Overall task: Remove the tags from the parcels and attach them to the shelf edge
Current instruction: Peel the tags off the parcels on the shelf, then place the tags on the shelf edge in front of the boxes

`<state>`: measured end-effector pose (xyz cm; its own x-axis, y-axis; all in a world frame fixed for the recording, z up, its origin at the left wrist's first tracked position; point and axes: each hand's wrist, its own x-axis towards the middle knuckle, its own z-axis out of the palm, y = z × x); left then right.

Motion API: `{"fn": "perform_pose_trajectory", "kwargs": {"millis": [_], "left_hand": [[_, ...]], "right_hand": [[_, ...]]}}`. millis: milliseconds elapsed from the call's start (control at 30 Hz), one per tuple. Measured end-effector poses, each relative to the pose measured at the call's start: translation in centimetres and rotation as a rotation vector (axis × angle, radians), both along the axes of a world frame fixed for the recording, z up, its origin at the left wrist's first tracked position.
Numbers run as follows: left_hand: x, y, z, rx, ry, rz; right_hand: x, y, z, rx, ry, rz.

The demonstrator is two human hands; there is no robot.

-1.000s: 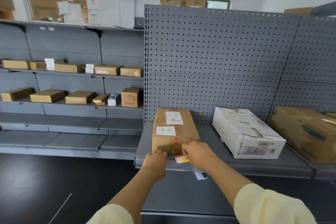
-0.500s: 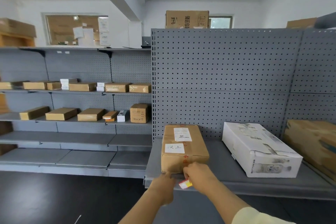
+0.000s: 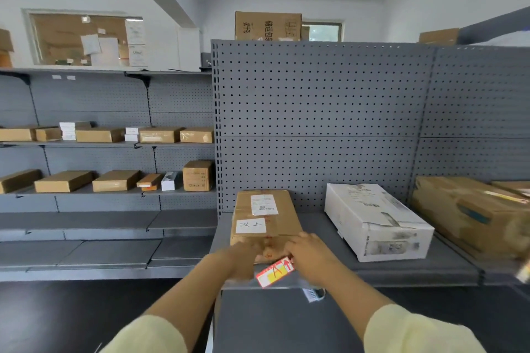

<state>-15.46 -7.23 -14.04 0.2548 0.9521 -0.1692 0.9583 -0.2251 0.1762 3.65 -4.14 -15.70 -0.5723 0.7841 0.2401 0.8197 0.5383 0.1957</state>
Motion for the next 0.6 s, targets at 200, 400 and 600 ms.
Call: {"fn": "perform_pose_trajectory", "kwargs": {"millis": [200,400,600], "left_hand": [[5.2,1.6,2.9,0.091,0.053,-0.119],[12.3,3.1,4.5,0.127,0.113,-0.194],[22.3,3.9,4.6,0.129,0.122,-0.304]], "right_hand": [[5.1,-1.1,1.3,-0.047,-0.028,-0.071],[12.1,-2.8,2.7,-0.123,-0.005,-0.208],[21.2,-4.1,4.1,-0.174,0.016,-0.343]]}}
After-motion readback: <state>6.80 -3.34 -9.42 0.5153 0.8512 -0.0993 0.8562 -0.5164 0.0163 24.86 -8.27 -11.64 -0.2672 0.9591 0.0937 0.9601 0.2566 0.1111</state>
